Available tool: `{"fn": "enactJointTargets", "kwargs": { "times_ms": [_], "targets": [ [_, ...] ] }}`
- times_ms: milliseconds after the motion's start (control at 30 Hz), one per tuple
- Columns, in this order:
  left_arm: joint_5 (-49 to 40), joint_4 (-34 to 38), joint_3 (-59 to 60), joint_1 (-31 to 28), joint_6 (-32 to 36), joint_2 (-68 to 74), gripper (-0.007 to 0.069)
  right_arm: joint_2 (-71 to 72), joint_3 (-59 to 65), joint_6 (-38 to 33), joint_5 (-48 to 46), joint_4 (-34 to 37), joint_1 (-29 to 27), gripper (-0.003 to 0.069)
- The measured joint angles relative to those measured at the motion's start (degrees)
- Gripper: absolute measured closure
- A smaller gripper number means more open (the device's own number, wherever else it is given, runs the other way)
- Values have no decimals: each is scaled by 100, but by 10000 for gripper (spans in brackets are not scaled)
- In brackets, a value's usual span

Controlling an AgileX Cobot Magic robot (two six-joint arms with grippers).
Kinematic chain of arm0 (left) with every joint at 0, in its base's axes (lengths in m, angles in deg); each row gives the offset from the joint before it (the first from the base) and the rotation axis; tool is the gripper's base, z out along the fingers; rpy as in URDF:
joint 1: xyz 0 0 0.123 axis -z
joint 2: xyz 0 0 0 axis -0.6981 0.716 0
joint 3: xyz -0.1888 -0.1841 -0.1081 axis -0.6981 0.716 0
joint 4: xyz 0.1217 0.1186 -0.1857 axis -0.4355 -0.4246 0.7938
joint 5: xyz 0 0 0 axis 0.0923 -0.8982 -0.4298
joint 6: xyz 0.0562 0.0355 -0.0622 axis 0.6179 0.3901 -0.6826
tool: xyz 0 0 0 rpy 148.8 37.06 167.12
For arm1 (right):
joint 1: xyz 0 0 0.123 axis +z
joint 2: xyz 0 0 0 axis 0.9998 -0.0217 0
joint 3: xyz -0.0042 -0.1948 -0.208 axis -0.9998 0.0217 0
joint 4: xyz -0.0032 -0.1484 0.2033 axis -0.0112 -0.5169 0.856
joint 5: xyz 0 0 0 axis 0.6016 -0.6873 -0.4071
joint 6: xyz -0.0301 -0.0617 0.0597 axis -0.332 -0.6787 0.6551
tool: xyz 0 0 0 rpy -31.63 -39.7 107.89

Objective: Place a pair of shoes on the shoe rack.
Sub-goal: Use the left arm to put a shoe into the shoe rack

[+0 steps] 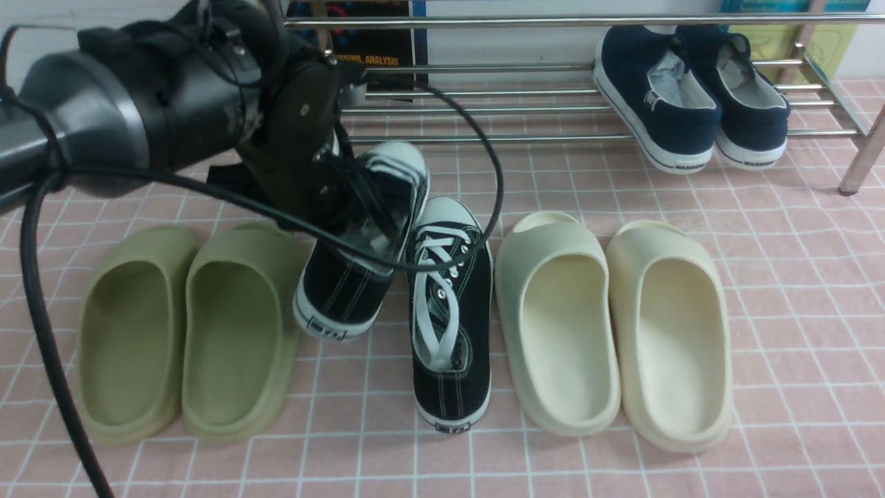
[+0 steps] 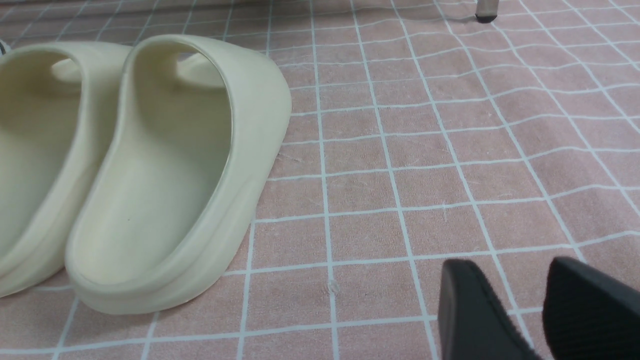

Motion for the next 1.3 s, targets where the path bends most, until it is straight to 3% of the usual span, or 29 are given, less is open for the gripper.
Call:
{"fn": "enactJointTargets", "kwargs": {
  "times_ms": [567,967,1300],
  "targets": [
    [165,-125,-2627,-169,-73,1881,609,0,0,0,0,0,0,421],
    [1134,-557,-3010,-613,-1370,2489,605,0,0,0,0,0,0,421],
    [1717,-975,-3010,-665,-2032,2772,584,0,0,0,0,0,0,421]
  ]
}}
